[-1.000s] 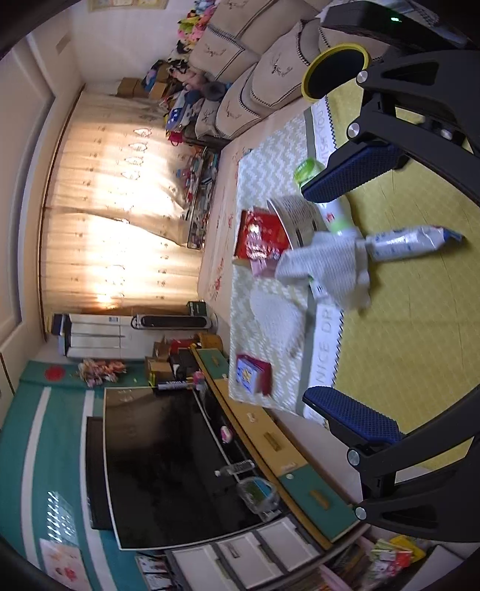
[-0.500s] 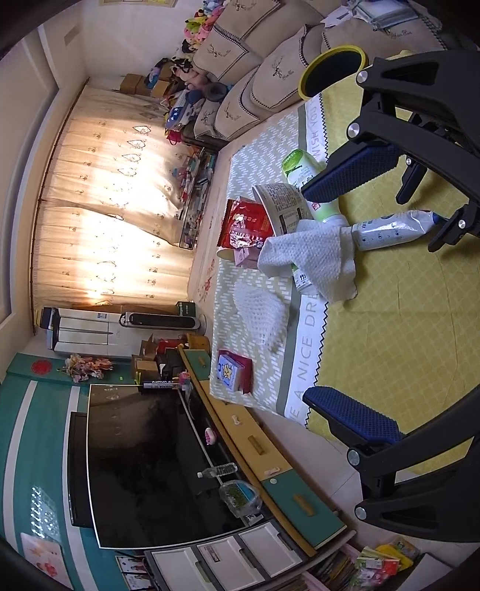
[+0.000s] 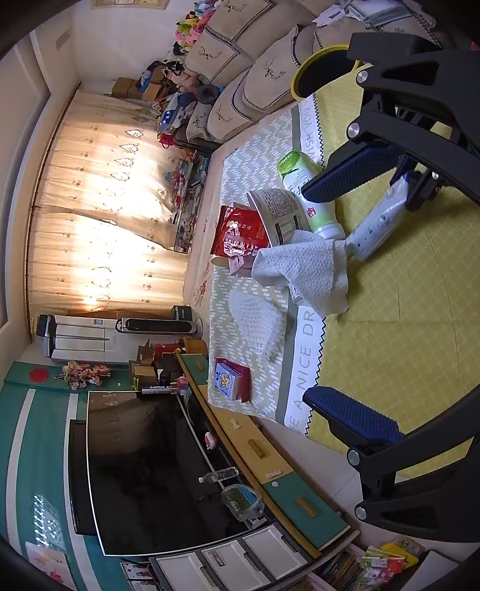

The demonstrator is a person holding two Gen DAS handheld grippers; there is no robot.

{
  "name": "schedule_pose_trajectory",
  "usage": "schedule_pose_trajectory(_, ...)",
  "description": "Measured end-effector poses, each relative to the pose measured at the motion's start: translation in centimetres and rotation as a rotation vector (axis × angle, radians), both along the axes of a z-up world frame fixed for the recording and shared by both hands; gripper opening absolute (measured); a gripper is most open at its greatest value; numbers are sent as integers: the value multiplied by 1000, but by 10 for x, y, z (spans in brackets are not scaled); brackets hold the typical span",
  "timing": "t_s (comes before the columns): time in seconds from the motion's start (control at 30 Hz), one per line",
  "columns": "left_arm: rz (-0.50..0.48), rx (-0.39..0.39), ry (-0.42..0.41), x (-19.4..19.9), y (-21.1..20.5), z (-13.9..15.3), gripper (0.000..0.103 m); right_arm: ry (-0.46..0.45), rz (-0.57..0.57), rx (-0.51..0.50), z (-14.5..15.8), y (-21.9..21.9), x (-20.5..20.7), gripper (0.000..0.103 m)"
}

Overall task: Collect trash
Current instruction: 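Grasp the white-and-blue toothpaste tube with the right gripper, then carry the tube over the bin and open the right gripper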

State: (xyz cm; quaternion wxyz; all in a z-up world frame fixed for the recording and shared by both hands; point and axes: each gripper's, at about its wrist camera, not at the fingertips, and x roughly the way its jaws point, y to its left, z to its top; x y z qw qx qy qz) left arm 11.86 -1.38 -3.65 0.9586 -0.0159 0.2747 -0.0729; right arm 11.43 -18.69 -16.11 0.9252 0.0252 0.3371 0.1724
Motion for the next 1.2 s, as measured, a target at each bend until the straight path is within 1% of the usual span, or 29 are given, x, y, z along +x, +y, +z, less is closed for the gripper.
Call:
schedule_pose_trajectory(0.23, -1, 5, -2, 0, -2, 0, 98, -21, -45, 29, 7, -36, -18, 25)
schedule_pose_trajectory(0.43, -15, 19, -2, 1, -12, 1, 98, -65, -138, 28, 17, -79, -33, 25)
schedule_pose_trajectory(0.53, -23, 24, 1, 1, -19, 0, 98, -96, -226, 15, 22, -108, -39, 25)
schedule_pose_trajectory(0.63, -34, 28, 3, 2, -24, -1, 98, -119, -351, 1, 26, -147, -39, 25)
schedule_pose_trajectory(0.7, -42, 33, 6, 2, -28, -2, 98, -125, -460, -14, 27, -181, -37, 25)
schedule_pose_trajectory(0.87, -61, 48, 14, 4, -39, -4, 98, -87, -678, -32, 20, -263, -32, 25)
schedule_pose_trajectory(0.97, -69, 49, 22, 7, -45, -7, 98, -49, -757, -32, 10, -300, -28, 25)
schedule_pose_trajectory(1.07, -81, 55, 34, 11, -51, -10, 98, -23, -807, -56, 0, -325, -18, 26)
schedule_pose_trajectory(1.13, -93, 60, 40, 12, -57, -12, 98, 0, -833, -83, -8, -337, -8, 28)
schedule_pose_trajectory(1.17, -98, 62, 42, 13, -59, -13, 98, 14, -854, -88, -13, -345, -3, 36)
schedule_pose_trajectory(1.2, -106, 65, 45, 13, -62, -14, 98, 18, -882, -88, -16, -351, -2, 41)
